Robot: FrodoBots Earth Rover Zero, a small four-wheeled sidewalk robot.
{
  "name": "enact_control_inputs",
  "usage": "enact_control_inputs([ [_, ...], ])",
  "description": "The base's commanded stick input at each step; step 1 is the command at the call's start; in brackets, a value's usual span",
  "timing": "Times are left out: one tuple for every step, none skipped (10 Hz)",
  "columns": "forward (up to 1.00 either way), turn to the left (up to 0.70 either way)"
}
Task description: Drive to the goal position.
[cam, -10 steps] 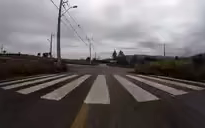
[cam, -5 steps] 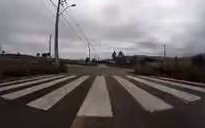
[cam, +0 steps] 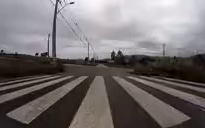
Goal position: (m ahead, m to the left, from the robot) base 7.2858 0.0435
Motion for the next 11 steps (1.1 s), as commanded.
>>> enact_control_inputs([
  [0.70, 0.00],
  [0.70, 0.00],
  [0.70, 0.00],
  [0.70, 0.00],
  [0.70, 0.00],
  [0.70, 0.00],
  [0.70, 0.00],
  [0.70, 0.00],
  [0.70, 0.00],
  [0.70, 0.00],
  [0.70, 0.00],
])
